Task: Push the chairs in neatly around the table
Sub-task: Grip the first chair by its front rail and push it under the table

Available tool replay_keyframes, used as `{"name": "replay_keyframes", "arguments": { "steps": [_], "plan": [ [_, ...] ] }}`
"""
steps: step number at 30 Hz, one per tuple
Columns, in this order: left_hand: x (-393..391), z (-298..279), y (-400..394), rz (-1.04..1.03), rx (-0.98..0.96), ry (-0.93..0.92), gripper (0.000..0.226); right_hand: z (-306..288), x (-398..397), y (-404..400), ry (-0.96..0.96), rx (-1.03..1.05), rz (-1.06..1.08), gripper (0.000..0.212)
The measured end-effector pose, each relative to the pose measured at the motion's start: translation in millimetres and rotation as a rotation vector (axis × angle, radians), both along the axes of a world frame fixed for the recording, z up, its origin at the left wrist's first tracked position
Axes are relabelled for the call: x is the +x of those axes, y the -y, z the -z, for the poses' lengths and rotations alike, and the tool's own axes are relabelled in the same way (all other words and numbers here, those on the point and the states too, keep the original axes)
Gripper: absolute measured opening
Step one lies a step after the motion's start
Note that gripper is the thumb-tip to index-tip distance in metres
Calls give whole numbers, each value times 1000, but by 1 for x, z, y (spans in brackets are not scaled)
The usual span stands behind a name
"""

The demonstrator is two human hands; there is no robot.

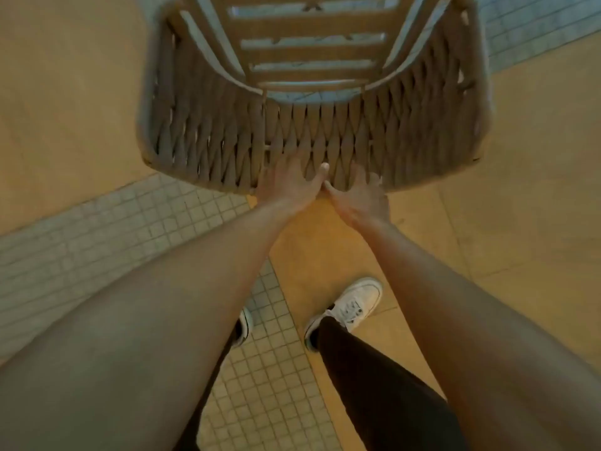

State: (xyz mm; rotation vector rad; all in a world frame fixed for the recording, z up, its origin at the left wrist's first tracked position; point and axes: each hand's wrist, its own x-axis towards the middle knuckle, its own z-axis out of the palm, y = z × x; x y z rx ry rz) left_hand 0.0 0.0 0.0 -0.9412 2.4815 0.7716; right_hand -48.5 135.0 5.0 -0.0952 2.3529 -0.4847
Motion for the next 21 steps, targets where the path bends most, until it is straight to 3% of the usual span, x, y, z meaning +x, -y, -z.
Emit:
{"name": "replay_keyframes", "arguments": {
  "steps": [3, 8, 14, 17, 21],
  "plan": [
    [11, 53, 5, -96, -44, 3, 74, 53, 10, 6, 58, -41, 132, 105],
    [26, 144, 16, -435, 102, 72, 85, 153, 27, 16, 174, -211, 522, 117],
    [19, 221, 17, -1054, 409, 37, 91, 239, 31, 21, 359, -305, 959, 131],
    [11, 245, 19, -1240, 562, -42, 83, 265, 25, 21, 407, -514, 1140, 122],
    [-3, 265, 26, -1424, 681, -80, 94, 288, 9, 29, 328, -775, 1292, 93]
  ]
}}
